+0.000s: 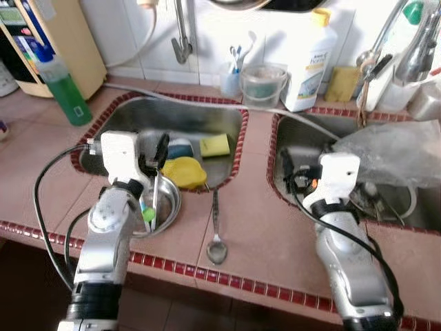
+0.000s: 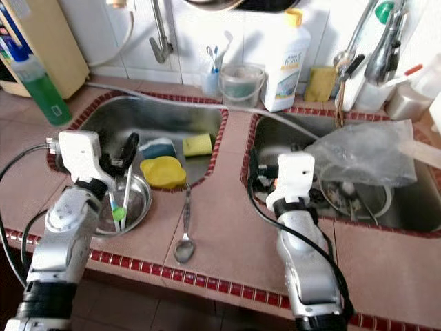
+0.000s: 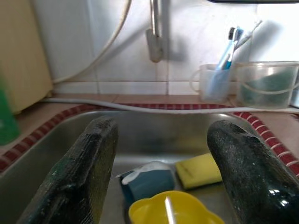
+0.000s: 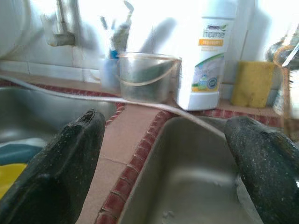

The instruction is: Kitchen organization

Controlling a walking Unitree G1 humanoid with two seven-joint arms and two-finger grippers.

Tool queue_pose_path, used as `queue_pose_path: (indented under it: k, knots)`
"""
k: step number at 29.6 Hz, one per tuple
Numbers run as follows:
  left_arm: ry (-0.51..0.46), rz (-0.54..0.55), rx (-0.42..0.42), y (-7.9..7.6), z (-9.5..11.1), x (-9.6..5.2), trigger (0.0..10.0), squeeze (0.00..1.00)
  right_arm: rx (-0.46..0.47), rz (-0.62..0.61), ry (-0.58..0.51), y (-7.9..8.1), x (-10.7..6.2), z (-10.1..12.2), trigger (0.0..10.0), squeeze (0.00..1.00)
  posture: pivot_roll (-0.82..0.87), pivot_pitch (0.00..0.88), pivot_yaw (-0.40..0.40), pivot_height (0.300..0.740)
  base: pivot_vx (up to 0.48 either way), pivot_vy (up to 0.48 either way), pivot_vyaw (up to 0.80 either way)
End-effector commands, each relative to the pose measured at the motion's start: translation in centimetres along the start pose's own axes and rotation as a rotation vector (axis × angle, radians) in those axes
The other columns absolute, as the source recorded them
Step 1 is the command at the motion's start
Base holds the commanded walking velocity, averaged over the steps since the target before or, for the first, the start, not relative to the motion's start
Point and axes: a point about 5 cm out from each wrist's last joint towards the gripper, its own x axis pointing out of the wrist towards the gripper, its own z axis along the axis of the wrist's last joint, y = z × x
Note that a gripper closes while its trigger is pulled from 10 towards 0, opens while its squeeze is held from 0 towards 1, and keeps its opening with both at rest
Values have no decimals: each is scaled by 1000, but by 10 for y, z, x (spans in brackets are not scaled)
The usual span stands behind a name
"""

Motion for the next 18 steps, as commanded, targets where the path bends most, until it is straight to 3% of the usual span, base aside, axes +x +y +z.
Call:
queue_pose_path:
  k: [1,3,5,9,11,18]
  knots:
    - [33,-30,13,-4,-18,-8,10000,0,-58,-16,-11,1,2,-6,10000,0,-150,9,25,740,0,0,0]
    - [55,-40,31,-6,-28,-11,10000,0,-27,7,-3,3,1,-10,10000,0,-144,8,21,740,0,0,0]
    - [87,-24,-21,-6,-36,-10,10000,0,-37,-2,-22,2,1,-11,10000,0,-136,6,16,740,0,0,0]
    - [91,-28,-50,-10,-40,-10,10000,0,-7,46,-78,5,-2,-12,10000,0,-132,3,17,740,0,0,0]
    - [118,-8,-27,-10,-41,-12,10000,0,-13,56,-94,8,-5,-14,10000,0,-134,0,21,740,0,0,0]
    - [-24,94,-77,-3,-16,-26,10000,0,15,55,-109,11,-16,-19,10000,0,-130,0,26,740,0,0,0]
